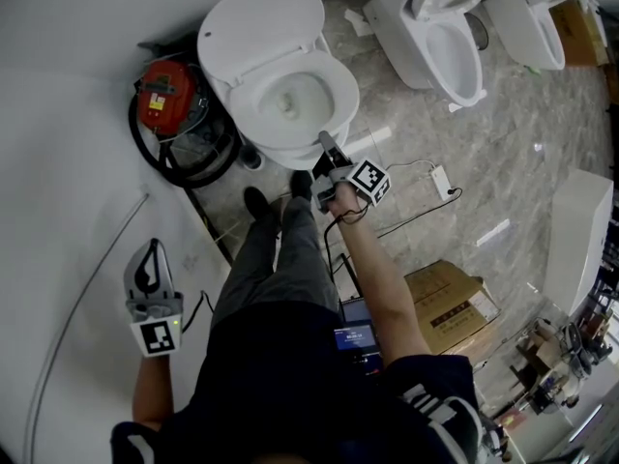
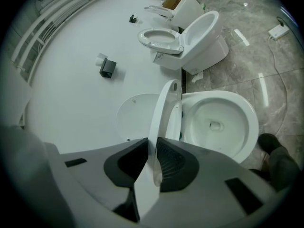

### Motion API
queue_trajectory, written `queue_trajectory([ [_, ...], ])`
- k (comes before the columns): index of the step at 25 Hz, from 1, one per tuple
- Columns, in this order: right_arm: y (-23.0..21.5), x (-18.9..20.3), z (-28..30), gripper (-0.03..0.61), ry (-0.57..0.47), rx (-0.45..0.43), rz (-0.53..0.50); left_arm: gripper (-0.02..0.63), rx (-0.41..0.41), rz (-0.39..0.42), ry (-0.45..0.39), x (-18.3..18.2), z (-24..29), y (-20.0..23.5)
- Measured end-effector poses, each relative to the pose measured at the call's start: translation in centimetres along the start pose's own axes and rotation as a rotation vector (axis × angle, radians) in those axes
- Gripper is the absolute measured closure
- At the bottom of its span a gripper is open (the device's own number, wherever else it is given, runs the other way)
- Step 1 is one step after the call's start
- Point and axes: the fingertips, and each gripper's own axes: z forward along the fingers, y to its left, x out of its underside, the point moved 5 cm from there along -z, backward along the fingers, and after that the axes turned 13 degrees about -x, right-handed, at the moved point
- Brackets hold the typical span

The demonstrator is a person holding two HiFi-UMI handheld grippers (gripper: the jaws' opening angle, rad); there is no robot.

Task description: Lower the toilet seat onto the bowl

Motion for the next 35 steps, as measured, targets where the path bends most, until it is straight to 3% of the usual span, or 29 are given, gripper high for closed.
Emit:
queue_trajectory([
  [35, -14.9, 1.7, -6.4, 0.495, -0.066, 0.201, 0.082, 0.589, 0.094, 0.074, 0.053, 3.5, 2.2, -3.0],
])
